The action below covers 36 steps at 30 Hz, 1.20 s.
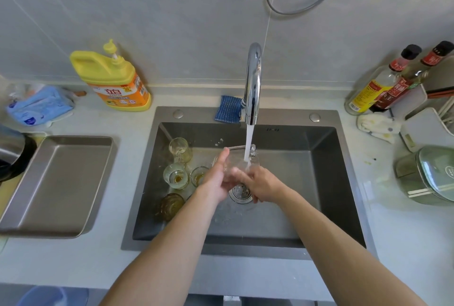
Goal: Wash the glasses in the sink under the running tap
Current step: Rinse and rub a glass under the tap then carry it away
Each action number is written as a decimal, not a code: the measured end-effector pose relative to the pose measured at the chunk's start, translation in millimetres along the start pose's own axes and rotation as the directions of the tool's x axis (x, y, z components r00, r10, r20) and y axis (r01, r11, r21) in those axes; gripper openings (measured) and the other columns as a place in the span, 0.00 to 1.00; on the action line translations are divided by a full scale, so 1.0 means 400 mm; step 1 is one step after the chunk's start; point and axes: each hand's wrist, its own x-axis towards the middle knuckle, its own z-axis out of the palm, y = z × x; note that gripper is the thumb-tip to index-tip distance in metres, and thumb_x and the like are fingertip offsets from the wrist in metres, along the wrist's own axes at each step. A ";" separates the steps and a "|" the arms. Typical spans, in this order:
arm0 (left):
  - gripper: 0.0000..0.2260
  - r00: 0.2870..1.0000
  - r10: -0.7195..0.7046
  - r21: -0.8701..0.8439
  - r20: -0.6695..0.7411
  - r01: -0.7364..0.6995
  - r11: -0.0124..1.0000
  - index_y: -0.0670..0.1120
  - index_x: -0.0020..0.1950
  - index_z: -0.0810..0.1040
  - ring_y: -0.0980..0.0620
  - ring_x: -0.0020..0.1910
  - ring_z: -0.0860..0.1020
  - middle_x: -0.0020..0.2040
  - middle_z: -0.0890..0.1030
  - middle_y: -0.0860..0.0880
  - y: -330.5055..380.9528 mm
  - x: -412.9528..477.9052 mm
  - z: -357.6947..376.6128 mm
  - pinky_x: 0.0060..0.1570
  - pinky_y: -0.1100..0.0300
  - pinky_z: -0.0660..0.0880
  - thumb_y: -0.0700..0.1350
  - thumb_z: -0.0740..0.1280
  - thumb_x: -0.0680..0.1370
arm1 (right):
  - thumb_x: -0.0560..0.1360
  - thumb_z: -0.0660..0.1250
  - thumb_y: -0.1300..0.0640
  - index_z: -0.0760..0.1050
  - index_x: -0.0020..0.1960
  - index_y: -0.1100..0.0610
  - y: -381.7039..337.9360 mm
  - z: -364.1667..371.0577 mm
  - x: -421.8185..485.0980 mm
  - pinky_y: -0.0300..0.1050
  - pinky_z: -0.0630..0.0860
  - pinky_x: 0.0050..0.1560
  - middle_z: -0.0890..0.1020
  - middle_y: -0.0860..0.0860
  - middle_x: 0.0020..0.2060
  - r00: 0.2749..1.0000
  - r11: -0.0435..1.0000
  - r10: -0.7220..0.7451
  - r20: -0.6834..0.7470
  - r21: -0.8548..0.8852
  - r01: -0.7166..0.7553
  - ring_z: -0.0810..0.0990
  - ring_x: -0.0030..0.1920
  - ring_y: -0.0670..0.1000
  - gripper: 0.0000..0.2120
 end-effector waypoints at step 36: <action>0.37 0.986 -0.072 0.574 -0.148 0.145 0.806 0.43 0.48 0.78 0.55 0.23 0.67 0.29 0.73 0.51 -0.021 0.007 -0.029 0.25 0.62 0.64 0.78 0.57 0.74 | 0.84 0.64 0.45 0.85 0.58 0.53 0.011 0.013 -0.016 0.36 0.75 0.26 0.88 0.48 0.50 0.987 0.989 0.076 -0.145 0.139 -0.056 0.76 0.22 0.38 0.15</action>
